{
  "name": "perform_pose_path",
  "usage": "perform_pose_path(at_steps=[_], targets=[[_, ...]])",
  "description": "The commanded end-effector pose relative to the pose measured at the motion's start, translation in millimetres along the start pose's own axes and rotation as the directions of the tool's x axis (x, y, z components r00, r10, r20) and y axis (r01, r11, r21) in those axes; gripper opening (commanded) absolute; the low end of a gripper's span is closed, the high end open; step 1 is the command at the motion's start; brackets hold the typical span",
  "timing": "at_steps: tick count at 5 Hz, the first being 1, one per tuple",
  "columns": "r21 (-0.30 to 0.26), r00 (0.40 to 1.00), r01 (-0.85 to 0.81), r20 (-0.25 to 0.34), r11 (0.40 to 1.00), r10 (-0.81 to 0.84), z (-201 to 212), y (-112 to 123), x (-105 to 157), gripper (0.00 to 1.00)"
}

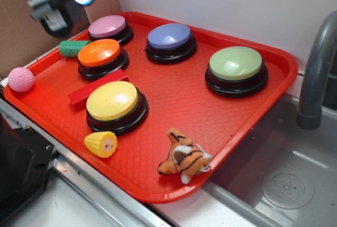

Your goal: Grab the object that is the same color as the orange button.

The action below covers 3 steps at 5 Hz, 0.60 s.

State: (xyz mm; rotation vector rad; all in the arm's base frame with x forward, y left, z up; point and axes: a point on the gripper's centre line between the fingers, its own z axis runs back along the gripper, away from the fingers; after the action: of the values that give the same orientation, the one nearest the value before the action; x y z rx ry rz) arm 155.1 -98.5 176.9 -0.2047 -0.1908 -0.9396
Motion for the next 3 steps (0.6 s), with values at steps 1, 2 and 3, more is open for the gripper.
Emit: perform_pose_path(at_steps=[1, 2, 3], targets=[[-0.044, 0.93, 0.361, 0.089, 0.932, -0.356, -56.9, -13.0, 29.4, 1.0], [-0.068, 0.926, 0.376, 0.065, 0.924, -0.372, -83.3, -16.9, 29.3, 1.0], [-0.092, 0.909, 0.413, 0.096, 0.906, -0.405, -106.6, -20.0, 31.4, 1.0]])
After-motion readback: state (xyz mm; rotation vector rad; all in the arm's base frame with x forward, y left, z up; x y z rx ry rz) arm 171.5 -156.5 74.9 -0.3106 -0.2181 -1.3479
